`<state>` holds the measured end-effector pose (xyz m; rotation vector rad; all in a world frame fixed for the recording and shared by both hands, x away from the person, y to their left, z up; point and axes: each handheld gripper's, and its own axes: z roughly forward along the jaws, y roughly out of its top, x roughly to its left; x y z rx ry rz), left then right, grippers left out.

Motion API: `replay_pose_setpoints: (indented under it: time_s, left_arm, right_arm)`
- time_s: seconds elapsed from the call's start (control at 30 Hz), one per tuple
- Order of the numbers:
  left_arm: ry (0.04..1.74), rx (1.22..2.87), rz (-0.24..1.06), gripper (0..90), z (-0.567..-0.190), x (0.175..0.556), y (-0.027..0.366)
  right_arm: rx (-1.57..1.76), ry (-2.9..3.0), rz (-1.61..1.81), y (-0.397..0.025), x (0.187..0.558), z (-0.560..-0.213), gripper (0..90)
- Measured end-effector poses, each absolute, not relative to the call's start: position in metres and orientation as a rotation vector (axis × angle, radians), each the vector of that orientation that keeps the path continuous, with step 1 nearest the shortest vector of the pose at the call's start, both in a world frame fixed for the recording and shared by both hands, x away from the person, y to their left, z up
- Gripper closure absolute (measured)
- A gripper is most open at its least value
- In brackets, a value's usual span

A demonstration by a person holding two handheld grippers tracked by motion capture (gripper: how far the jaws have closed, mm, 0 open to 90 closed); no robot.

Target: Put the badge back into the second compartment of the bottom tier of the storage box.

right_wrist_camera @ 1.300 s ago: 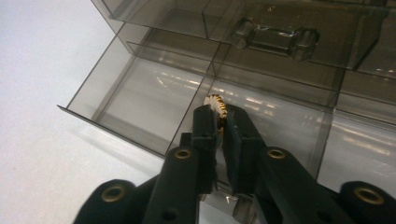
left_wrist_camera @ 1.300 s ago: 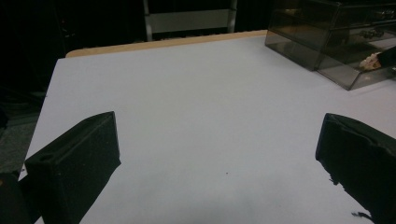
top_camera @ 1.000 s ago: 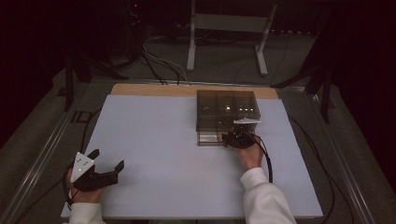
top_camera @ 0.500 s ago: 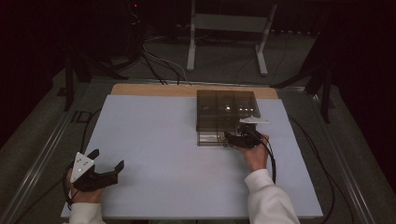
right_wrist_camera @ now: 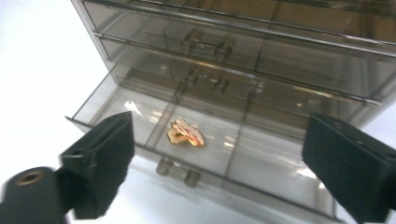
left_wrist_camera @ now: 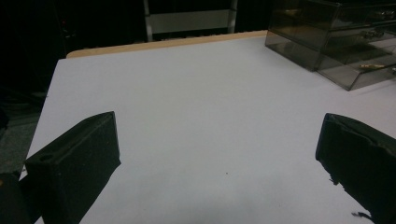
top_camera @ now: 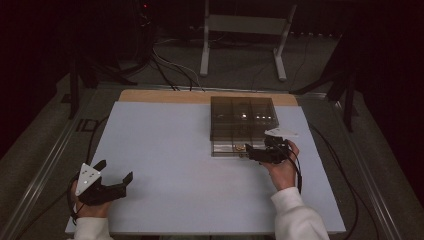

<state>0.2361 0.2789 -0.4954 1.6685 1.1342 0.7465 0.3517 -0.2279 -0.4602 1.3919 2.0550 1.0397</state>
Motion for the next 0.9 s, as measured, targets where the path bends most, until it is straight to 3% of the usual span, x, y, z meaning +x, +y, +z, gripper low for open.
replay_pose_setpoints:
  time_s: [0.17, 0.9]
  left_arm:
    - [1.135, 1.671, 0.747, 0.3, -0.496, 0.236, 0.279]
    - [1.134, 1.676, 0.744, 0.3, -0.496, 0.236, 0.279]
  right_arm:
    - [1.384, 2.056, 0.988, -0.235, 0.336, -0.462, 0.0]
    - [1.299, 2.004, 1.042, -0.268, 0.280, -0.475, 0.0]
